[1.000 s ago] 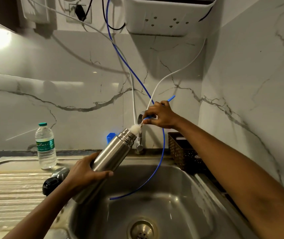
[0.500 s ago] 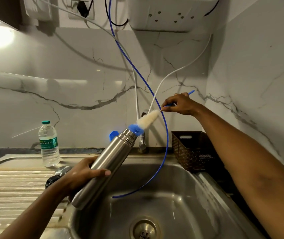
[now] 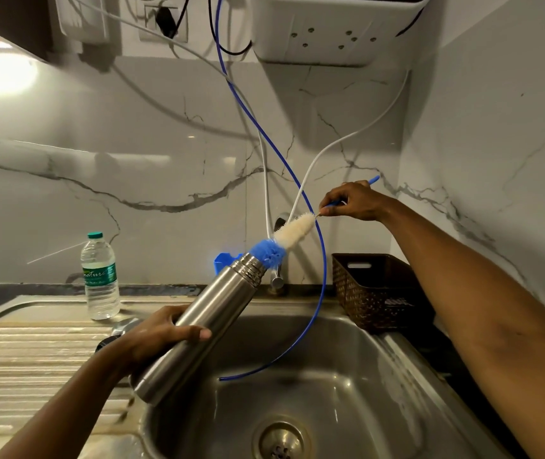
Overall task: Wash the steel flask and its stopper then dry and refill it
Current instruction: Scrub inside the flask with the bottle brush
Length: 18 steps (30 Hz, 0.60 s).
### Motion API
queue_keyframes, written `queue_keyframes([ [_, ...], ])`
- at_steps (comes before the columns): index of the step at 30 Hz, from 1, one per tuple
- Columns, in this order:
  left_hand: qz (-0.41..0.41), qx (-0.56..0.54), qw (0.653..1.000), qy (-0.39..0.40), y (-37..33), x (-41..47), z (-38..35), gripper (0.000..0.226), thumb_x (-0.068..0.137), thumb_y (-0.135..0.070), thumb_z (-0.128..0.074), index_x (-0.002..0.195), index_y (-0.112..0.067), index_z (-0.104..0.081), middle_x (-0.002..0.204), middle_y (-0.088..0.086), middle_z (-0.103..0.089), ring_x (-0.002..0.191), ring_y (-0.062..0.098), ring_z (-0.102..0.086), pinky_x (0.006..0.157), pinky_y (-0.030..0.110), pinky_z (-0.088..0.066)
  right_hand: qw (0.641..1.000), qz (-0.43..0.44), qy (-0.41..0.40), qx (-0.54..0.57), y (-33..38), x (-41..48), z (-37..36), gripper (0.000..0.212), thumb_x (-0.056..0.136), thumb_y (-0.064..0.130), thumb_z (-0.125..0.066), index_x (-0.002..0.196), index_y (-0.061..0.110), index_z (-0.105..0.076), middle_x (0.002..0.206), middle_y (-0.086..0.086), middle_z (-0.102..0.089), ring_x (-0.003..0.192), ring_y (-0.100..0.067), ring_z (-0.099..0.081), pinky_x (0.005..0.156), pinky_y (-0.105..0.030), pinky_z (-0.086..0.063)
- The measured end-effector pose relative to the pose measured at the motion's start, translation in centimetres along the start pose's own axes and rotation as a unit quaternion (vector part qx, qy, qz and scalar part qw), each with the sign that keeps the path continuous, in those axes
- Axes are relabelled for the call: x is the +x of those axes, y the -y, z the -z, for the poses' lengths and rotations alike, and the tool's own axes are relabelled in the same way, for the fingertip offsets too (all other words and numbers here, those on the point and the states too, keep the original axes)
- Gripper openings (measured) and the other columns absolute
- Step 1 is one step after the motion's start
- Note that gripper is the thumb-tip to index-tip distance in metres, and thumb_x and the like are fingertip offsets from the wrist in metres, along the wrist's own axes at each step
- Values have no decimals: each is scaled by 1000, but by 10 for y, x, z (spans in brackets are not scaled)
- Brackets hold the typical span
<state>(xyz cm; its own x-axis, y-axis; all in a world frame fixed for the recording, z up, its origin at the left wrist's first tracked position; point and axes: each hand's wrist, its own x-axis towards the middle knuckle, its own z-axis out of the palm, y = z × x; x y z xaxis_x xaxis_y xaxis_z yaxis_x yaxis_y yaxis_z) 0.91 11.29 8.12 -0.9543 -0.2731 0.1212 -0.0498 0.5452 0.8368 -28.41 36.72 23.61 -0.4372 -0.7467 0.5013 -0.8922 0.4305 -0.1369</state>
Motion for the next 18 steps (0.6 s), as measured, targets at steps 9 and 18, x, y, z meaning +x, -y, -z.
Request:
queue_keyframes([
  [9,4,3,1000,20,0,-2,0,102,6,-79,-72,93,-28,-57,88,1,-68,69,8,-68,54,13,-49,1000,-3,15,-1,-6,-4,1,10,83,40,-64,90,34,-66,84,12,-62,90,-12,-50,100,-51,-33],
  [18,34,-5,999,36,-2,-7,4,111,-4,-79,-69,93,-29,-49,97,4,-60,86,18,-61,62,21,-50,1000,-4,17,9,-6,-3,0,16,85,36,-64,96,25,-68,86,11,-62,90,-11,-51,100,-51,-35],
])
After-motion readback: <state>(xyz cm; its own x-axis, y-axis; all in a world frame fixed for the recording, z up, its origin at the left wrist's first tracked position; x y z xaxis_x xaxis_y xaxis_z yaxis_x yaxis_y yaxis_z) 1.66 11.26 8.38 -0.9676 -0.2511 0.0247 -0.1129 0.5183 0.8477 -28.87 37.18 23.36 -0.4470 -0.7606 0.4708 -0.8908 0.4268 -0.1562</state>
